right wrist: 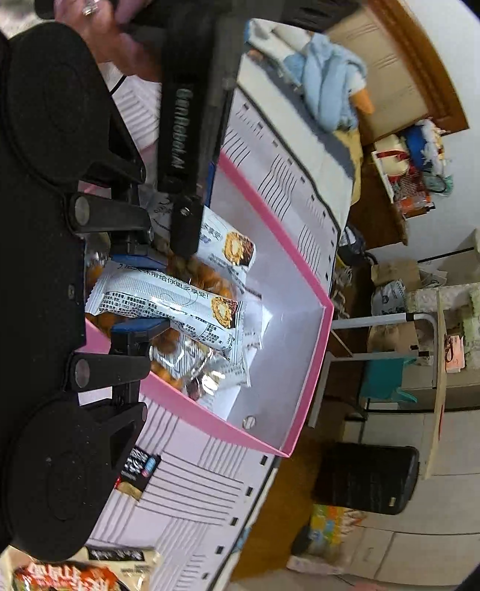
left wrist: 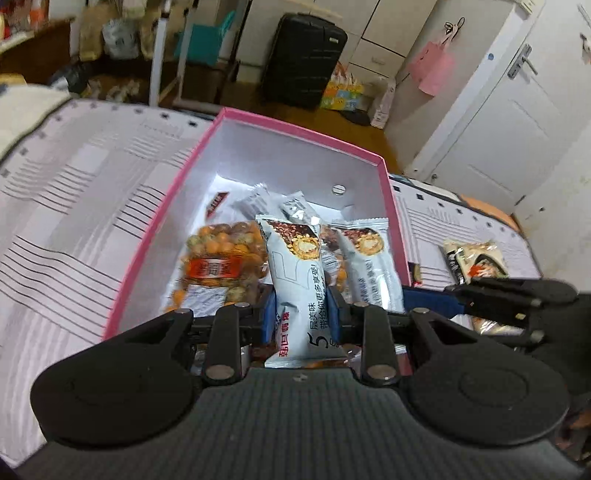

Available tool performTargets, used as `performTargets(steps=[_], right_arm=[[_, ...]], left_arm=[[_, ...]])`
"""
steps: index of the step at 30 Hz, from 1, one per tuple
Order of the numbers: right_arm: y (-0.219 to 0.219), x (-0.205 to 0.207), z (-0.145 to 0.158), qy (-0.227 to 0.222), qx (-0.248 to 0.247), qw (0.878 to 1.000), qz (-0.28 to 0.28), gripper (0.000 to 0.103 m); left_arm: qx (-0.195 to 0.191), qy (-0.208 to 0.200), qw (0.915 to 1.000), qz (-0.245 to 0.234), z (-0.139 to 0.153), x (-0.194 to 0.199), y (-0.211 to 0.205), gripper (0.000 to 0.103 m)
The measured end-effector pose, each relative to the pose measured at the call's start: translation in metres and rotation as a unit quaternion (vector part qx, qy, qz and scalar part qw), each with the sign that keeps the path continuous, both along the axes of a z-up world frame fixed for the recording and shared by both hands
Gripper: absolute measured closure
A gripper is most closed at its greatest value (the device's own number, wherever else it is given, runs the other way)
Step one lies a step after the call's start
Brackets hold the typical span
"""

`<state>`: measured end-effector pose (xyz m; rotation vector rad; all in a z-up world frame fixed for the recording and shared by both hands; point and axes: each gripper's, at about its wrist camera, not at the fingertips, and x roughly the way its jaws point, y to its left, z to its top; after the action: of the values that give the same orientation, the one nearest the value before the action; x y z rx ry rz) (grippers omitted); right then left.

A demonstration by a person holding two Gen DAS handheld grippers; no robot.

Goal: Organize snacks
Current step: 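Carry the white wafer bar with both tools over the pink box, then lower the wafer bar into the box and open both tools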

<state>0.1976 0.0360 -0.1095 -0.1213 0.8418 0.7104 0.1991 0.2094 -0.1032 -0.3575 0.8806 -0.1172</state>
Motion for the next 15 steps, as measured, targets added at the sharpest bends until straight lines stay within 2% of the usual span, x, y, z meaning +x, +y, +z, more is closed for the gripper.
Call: performTargets(steps=[2,5,7,8,9,10,15], right_arm=[[-0.002,0.001,-0.001,0.004,0.007,1.0,-0.001,0.068],[-0.01,-0.001,0.002,-0.005,0.011,1.0,-0.002,0.062],[-0.02,-0.003,0.009,-0.007,0.021,1.0,-0.002,0.061],[-0.028,-0.005,0.015,-0.008,0.028,1.0,-0.004,0.061],[-0.034,-0.005,0.019,-0.009,0.035,0.999,-0.007,0.06],[-0.044,-0.006,0.027,-0.01,0.044,0.999,-0.013,0.06],[-0.095,-0.016,0.062,-0.003,0.096,0.995,-0.042,0.059]], left_arm=[[-0.014,0.007,0.9999,-0.006,-0.005,0.008,0.0,0.076],[-0.01,0.016,0.9998,-0.005,-0.014,0.016,-0.004,0.074],[-0.004,0.017,0.9999,0.001,-0.016,0.014,-0.008,0.069],[-0.001,0.013,0.9999,-0.001,-0.014,0.012,-0.009,0.063],[0.001,0.008,1.0,-0.002,-0.011,0.009,-0.009,0.055],[0.006,0.0,1.0,-0.003,-0.005,0.005,-0.011,0.052],[0.027,-0.029,0.9992,-0.012,0.027,-0.016,-0.021,0.049]])
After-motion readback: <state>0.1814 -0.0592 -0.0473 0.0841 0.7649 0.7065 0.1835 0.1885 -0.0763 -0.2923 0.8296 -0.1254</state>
